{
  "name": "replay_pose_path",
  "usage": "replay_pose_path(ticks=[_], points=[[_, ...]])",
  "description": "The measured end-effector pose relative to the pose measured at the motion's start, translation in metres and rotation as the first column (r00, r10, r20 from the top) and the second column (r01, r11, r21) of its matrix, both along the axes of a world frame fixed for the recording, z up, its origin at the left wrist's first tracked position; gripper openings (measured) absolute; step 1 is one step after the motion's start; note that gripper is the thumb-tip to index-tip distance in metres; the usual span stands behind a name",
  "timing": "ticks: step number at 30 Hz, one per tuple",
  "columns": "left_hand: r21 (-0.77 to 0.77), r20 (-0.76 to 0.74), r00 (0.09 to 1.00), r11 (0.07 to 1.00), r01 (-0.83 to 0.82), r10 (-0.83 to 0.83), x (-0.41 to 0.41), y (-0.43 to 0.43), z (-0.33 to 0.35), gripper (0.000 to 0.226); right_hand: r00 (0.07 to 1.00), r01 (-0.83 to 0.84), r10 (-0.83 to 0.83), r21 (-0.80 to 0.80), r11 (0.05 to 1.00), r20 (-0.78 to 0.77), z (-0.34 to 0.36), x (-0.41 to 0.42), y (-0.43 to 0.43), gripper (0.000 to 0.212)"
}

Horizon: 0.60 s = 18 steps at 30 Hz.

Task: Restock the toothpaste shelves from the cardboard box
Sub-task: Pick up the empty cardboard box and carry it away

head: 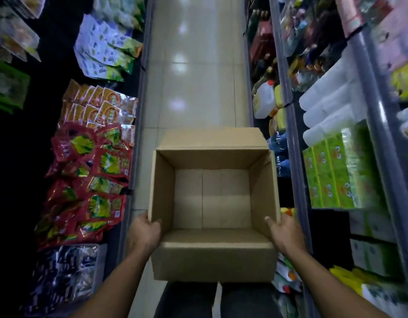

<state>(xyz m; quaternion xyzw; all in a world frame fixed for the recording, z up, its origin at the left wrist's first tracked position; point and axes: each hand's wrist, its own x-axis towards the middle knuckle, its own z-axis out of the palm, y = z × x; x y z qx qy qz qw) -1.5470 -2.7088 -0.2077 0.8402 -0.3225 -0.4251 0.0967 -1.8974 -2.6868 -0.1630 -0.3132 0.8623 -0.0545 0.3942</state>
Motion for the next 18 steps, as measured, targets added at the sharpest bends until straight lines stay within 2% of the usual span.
replay_pose_path(ticks=[2, 4, 6, 9, 12, 14, 18], points=[[-0.01, 0.003, 1.0, 1.0, -0.011, 0.011, -0.006, -0.028, -0.028, 0.015, 1.0, -0.02, 0.02, 0.024, 0.999, -0.015, -0.033, -0.006, -0.032, 0.024], [-0.007, 0.032, 0.999, 1.0, 0.009, -0.009, -0.011, -0.058, -0.072, 0.012, 0.999, -0.035, 0.036, 0.034, 0.999, -0.018, -0.083, -0.012, -0.066, 0.013], [-0.004, 0.074, 0.997, 1.0, 0.016, -0.016, -0.016, -0.081, -0.126, 0.01, 0.998, -0.049, 0.05, 0.052, 0.997, -0.023, -0.145, -0.017, -0.091, 0.011], [0.012, 0.108, 0.994, 0.999, 0.032, -0.033, -0.024, -0.106, -0.21, 0.008, 0.999, -0.037, 0.04, 0.073, 0.997, -0.03, -0.242, -0.025, -0.117, 0.023], [0.017, 0.14, 0.989, 0.999, 0.042, -0.044, -0.029, -0.118, -0.293, 0.005, 1.0, -0.006, 0.008, 0.079, 0.997, -0.02, -0.332, -0.027, -0.129, 0.019], [0.01, 0.171, 0.984, 0.999, 0.046, -0.047, -0.032, -0.121, -0.348, 0.016, 0.999, -0.014, 0.018, 0.091, 0.996, -0.035, -0.386, -0.03, -0.134, 0.018], [0.018, 0.191, 0.98, 0.998, 0.057, -0.06, -0.038, -0.112, -0.426, 0.022, 0.997, -0.046, 0.054, 0.128, 0.991, -0.056, -0.462, -0.039, -0.128, 0.031]])
